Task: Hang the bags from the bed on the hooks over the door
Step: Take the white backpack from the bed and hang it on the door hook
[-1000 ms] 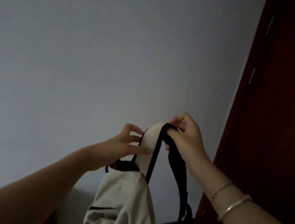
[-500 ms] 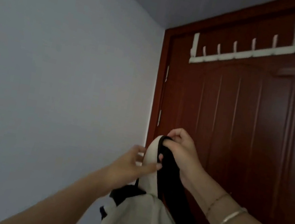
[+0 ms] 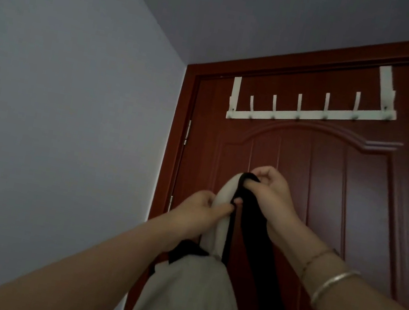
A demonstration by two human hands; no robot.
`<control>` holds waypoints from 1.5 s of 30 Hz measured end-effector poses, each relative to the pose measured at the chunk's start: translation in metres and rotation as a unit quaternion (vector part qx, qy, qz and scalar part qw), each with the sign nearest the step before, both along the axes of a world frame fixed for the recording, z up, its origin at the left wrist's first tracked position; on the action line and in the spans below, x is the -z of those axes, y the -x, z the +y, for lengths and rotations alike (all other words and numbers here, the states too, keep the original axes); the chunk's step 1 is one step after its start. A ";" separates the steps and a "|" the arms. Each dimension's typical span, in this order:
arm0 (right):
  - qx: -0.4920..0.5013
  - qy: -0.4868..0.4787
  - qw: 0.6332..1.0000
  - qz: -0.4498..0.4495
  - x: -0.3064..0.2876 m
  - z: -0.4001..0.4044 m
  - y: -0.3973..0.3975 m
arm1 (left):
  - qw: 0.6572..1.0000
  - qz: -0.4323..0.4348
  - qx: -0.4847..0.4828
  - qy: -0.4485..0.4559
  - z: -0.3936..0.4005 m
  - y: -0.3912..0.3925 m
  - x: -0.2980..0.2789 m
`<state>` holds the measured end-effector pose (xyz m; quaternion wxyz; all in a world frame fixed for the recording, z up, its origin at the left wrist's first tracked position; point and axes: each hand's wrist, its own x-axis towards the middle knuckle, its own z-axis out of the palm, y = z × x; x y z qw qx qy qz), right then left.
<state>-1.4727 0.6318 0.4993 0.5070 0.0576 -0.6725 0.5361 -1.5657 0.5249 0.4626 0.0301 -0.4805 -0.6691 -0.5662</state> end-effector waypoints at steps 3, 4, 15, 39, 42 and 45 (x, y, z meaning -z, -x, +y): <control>0.023 -0.059 0.998 0.005 -0.031 0.025 0.034 | 0.998 0.038 -0.018 -0.055 0.028 0.038 -0.033; 0.038 -0.082 0.996 0.002 -0.040 0.031 0.043 | 0.996 0.050 -0.025 -0.075 0.033 0.049 -0.044; 0.221 -0.401 0.888 0.030 -0.084 0.101 0.119 | 0.971 0.062 -0.004 -0.230 0.088 0.155 -0.150; 0.552 -0.396 0.730 -0.071 -0.292 0.136 0.274 | 0.910 0.313 -0.056 -0.265 0.193 0.289 -0.342; 0.517 -0.357 0.773 -0.090 -0.294 0.150 0.281 | 0.918 0.322 -0.065 -0.223 0.213 0.294 -0.337; 0.514 -0.355 0.780 -0.031 -0.275 0.164 0.287 | 0.912 0.323 -0.067 -0.245 0.225 0.301 -0.323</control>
